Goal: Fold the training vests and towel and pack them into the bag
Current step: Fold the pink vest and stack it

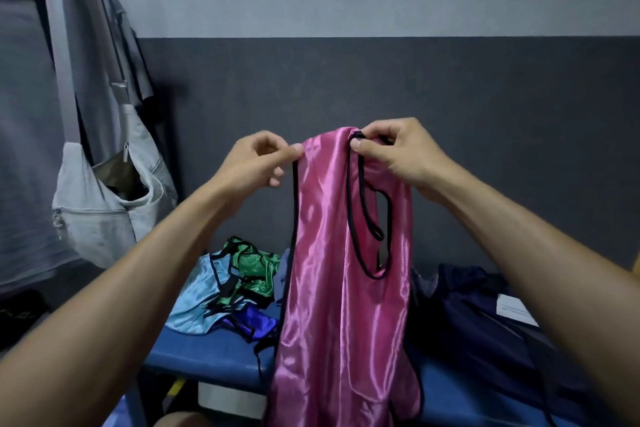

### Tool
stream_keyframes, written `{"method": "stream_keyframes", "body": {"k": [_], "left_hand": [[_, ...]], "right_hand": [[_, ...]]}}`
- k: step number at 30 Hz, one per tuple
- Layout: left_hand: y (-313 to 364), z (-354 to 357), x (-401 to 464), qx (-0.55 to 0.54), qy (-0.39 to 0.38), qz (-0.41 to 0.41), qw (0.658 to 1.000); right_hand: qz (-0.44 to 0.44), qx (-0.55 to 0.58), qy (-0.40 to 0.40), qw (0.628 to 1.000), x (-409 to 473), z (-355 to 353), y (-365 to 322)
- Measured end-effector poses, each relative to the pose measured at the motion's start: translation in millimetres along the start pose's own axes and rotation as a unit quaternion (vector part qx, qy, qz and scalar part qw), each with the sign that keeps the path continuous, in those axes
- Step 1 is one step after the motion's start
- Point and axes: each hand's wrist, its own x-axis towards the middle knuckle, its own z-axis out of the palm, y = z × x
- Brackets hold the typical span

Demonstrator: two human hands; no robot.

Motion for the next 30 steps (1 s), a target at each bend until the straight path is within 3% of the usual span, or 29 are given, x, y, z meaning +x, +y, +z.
{"method": "stream_keyframes", "body": {"k": [2, 4, 7, 9, 17, 21, 24, 30], "left_hand": [[2.5, -4.7, 5.9, 0.045, 0.029, 0.088, 0.995], [15.1, -2.8, 11.6, 0.121, -0.033, 0.162, 0.979], [25.5, 9.3, 19.7, 0.151, -0.159, 0.154, 0.963], [19.8, 15.3, 25.5, 0.16, -0.177, 0.14, 0.961], [5.8, -13.0, 32.9, 0.194, -0.103, 0.131, 0.967], [-5.1, -46.2, 38.2, 0.222, -0.07, 0.106, 0.967], [-13.7, -60.9, 41.9, 0.276, -0.028, 0.091, 0.956], [-28.0, -72.0, 42.7, 0.368, 0.011, 0.095, 0.925]], "right_hand": [[0.004, -0.005, -0.018, 1.0, 0.3, 0.9, 0.7], [0.008, -0.003, -0.027, 1.0, 1.3, 3.4, 0.9], [0.009, 0.0, -0.035, 0.999, 1.9, 6.9, 0.9], [0.017, 0.017, -0.039, 0.999, 0.8, 7.4, 0.9], [0.103, 0.065, -0.035, 0.992, -4.6, -35.5, 26.3], [0.169, -0.067, -0.16, 0.97, -15.4, -79.3, 46.0], [0.169, -0.188, -0.195, 0.948, -24.7, -95.6, 61.4], [0.176, -0.174, -0.221, 0.943, -37.9, -116.3, 75.9]]}}
